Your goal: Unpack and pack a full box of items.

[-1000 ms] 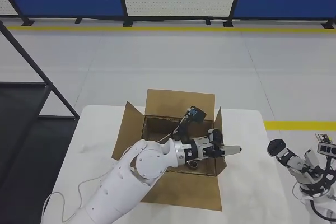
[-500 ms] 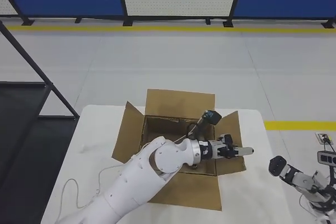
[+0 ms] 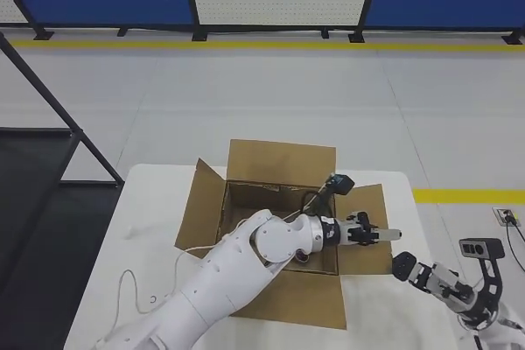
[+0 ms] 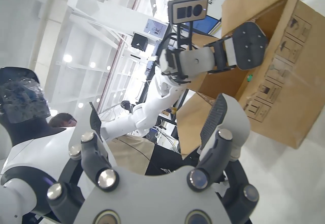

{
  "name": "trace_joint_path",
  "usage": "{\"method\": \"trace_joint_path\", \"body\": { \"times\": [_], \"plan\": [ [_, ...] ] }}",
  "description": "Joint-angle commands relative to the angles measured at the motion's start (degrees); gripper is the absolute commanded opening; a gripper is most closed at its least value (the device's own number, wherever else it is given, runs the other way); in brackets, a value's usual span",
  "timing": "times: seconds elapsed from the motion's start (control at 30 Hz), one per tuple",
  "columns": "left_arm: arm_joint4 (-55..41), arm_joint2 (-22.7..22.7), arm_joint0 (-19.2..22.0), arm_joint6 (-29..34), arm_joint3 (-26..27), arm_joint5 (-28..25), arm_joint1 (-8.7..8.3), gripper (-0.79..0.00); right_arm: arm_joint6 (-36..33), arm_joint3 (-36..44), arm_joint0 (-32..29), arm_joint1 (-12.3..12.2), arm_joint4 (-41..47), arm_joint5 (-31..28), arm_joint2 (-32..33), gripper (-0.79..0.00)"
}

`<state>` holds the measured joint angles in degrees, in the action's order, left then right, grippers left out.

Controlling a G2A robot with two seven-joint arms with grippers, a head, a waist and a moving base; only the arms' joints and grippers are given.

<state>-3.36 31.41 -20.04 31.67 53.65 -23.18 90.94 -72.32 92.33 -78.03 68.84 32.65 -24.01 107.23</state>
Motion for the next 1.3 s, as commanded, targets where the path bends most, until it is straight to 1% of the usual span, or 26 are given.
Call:
{"method": "trace_joint_path", "body": {
  "times": [0.0,0.17,0.27,0.33,0.43,0.47,0.53,0.67,0.77,0.83,0.87,0.97,1.0,1.27],
  "plan": [
    [0.1,0.3,-0.1,0.0,-0.4,-0.5,0.23,0.000,0.0,-0.1,0.0,-0.1,0.0,0.1,-0.6,0.000],
    [0.7,1.3,-0.6,-0.4,-0.7,-1.6,0.63,0.000,2.3,-0.3,0.3,-0.5,-4.9,-0.5,-1.9,0.000],
    [1.9,2.8,-1.4,-1.9,1.3,-2.7,0.30,0.000,4.3,-0.4,1.1,-0.7,-8.3,-0.4,-2.7,0.000],
    [5.3,4.4,-2.4,-3.8,4.0,-3.0,-0.50,0.000,6.4,-0.8,1.9,-0.9,-11.0,0.0,-3.3,0.000],
    [12.4,8.1,-5.7,-6.6,11.6,-1.6,-2.62,0.000,8.8,-1.2,3.2,-1.0,-12.7,0.8,-4.6,0.000],
    [15.7,9.9,-7.6,-7.6,15.1,-0.5,-3.62,0.000,9.3,-1.5,3.6,-1.0,-12.8,1.0,-4.9,0.000],
    [21.0,14.2,-12.7,-8.0,23.1,2.2,-5.74,0.000,10.7,-2.2,4.6,-1.1,-13.8,1.3,-5.8,0.000],
    [31.1,24.3,-26.2,-6.8,41.3,7.5,-9.71,0.000,11.7,-4.0,7.0,-1.3,-14.4,2.4,-7.4,0.000],
    [34.9,31.5,-36.7,-6.4,53.4,8.7,-11.74,0.000,11.6,-5.6,8.8,-1.6,-14.0,3.1,-7.6,0.000],
    [36.9,36.1,-43.0,-7.5,59.8,8.7,-12.72,0.000,11.4,-6.5,9.8,-1.8,-14.1,3.8,-7.7,0.000],
    [37.2,38.3,-46.1,-9.0,62.7,8.3,-13.06,0.000,11.6,-6.8,10.2,-1.9,-14.5,4.3,-7.9,0.000],
    [37.2,43.3,-54.7,-13.6,68.4,6.2,-13.80,0.000,13.5,-6.8,11.0,-2.1,-16.4,6.3,-8.4,0.000],
    [36.8,44.1,-56.4,-14.2,69.2,5.5,-13.93,0.000,13.5,-6.8,11.0,-2.1,-16.4,6.3,-8.4,0.000],
    [36.8,44.1,-56.4,-14.2,69.2,5.5,-13.93,0.000,13.5,-6.8,11.0,-2.1,-16.4,6.3,-8.4,0.000]
  ]
}}
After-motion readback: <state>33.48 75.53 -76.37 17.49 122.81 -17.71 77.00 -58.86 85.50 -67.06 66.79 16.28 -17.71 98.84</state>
